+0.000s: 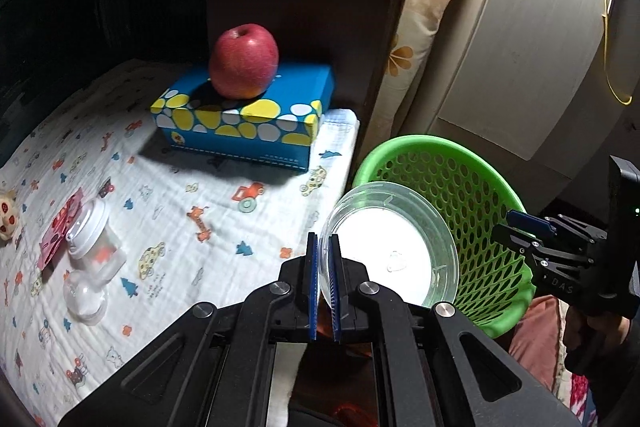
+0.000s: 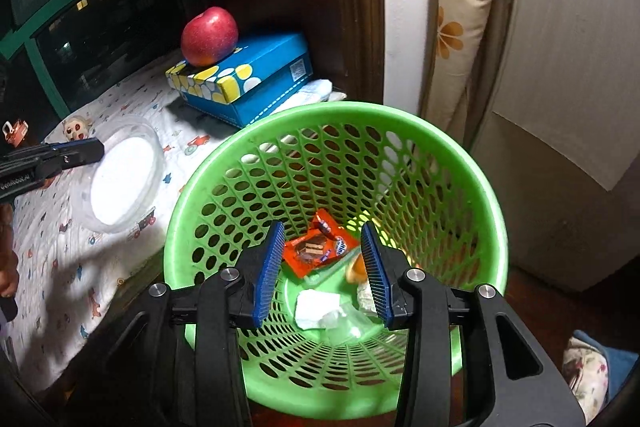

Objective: Collect trash
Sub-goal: 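Carry bread and lid to the green basket and open both tools, then move both open tools back over the bed toward the pink wrapper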

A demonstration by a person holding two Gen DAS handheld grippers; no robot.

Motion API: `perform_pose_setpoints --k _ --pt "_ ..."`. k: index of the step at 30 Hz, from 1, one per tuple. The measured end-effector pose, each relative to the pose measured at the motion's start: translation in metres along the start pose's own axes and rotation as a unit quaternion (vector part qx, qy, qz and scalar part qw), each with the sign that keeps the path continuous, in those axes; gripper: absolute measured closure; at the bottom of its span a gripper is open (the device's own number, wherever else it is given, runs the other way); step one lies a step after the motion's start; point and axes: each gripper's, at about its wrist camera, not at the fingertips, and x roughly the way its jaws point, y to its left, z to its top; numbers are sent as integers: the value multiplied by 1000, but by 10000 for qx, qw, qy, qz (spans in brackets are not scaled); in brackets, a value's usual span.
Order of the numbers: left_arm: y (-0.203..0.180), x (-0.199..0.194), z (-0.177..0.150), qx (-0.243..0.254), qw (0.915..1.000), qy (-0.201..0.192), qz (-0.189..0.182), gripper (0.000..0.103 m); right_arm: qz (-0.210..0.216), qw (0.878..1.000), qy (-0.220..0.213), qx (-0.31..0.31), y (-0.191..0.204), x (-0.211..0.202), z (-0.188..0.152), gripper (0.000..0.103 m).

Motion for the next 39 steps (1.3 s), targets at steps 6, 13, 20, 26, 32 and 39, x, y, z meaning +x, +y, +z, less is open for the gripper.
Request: perform_pose_setpoints --k 6,13,20,26,32,39 --pt "-31 21 2 222 9995 183 -141 98 -57 9997 -144 168 -16 -13 -3 46" --pt "-57 45 -2 392 9980 403 -289 98 -64 9994 -187 298 -27 -19 -7 46" --pt "-67 54 -9 375 9966 484 -547 88 -42 9992 -181 357 -28 -19 -9 46" --pt "-54 45 -12 228 9974 391 -557 79 16 9993 -192 325 -22 -20 -8 46" --pt "-24 25 -16 -34 9992 235 -312 69 138 9995 -213 190 -5 -19 -4 42" --pt "37 2 -29 -497 9985 122 196 61 352 9992 -183 -87 29 -9 7 38"
